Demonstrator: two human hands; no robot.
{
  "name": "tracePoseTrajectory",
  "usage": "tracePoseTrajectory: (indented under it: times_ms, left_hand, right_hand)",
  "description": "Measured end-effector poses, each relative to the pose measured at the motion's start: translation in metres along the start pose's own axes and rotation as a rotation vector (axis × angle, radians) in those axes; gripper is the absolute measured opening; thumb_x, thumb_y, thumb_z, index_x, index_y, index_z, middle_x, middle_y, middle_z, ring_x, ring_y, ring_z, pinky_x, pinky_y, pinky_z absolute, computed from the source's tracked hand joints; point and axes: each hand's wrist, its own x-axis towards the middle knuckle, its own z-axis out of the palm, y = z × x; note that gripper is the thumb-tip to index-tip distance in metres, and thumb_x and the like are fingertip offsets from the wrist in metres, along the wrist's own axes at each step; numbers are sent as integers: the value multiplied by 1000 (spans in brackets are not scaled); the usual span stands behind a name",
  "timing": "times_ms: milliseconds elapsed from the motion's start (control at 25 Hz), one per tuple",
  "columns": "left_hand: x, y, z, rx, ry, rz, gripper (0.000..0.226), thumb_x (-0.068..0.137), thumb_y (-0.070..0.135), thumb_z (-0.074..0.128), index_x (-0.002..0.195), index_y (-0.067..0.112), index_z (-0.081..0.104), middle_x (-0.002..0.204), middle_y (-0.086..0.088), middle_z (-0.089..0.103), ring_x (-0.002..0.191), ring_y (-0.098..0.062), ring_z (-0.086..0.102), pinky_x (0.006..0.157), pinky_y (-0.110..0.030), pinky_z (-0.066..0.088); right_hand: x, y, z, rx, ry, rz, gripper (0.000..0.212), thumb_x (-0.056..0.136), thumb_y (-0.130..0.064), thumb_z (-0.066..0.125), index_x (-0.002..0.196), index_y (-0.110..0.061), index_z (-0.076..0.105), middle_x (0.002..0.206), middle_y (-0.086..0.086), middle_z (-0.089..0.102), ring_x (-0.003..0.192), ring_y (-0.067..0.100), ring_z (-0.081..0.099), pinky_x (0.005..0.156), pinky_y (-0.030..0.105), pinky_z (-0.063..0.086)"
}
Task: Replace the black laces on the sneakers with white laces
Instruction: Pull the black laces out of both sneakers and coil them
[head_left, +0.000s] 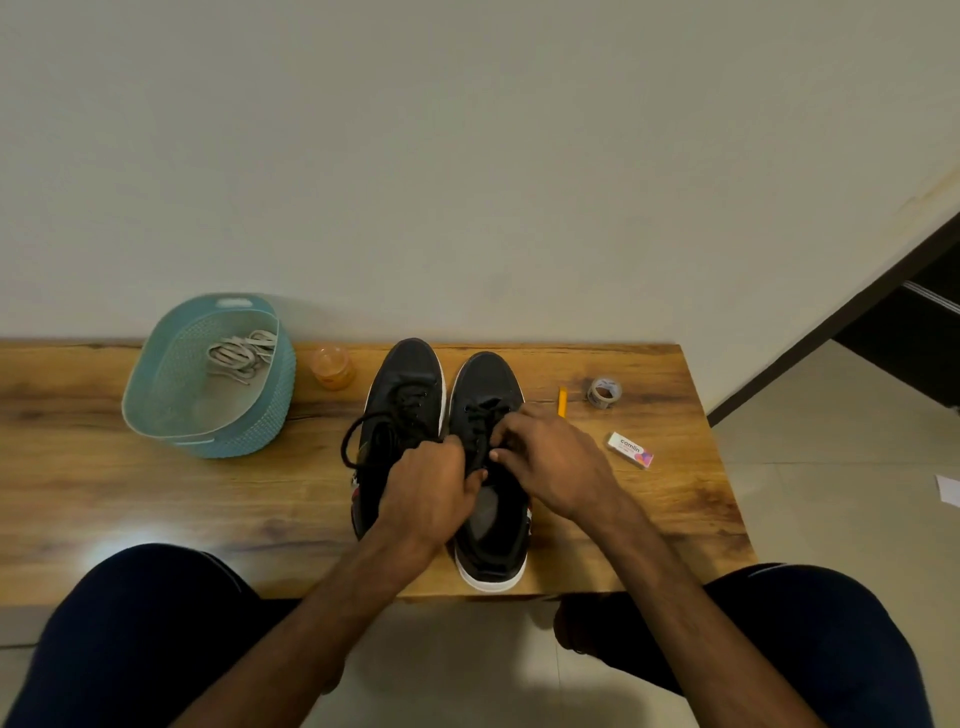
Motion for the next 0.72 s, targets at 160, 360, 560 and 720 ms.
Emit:
tracePoseTrajectory:
  times_ms: [160, 360, 560, 720]
  left_hand:
    - [-2, 2, 10, -146, 15, -15, 33, 92, 48, 61, 98, 16, 56, 87, -1, 66, 77, -18, 65, 68, -32, 56]
    - [-1, -1, 12, -194, 23, -28, 31, 91, 46, 62, 100, 17, 56, 86, 1, 64, 76, -14, 64, 68, -30, 56]
    - [-1, -2, 15, -266, 3, -51, 30, 90, 46, 64, 97, 18, 56, 82, 3, 64, 75, -14, 65, 73, -36, 58]
    - [0, 0, 16, -189, 22, -33, 29, 91, 45, 62, 100, 18, 56, 87, 0, 65, 77, -16, 64, 72, -36, 58]
  right_hand:
    - [-2, 3, 3, -74, -36, 21, 22, 95, -34, 58, 115, -26, 64, 113, -4, 51, 100, 14, 53, 70, 26, 37]
    - [3, 21, -3, 458, 34, 122, 19, 90, -8, 65, 87, -25, 73, 96, -5, 59, 89, 4, 53, 76, 29, 41]
    - [-3, 27, -22, 424, 120, 92, 12, 91, -15, 68, 94, -26, 72, 98, -3, 57, 90, 6, 52, 79, 27, 44]
    - [-2, 3, 9, 70, -72, 34, 19, 91, -34, 66, 106, -23, 70, 103, -5, 52, 96, 12, 52, 81, 32, 47]
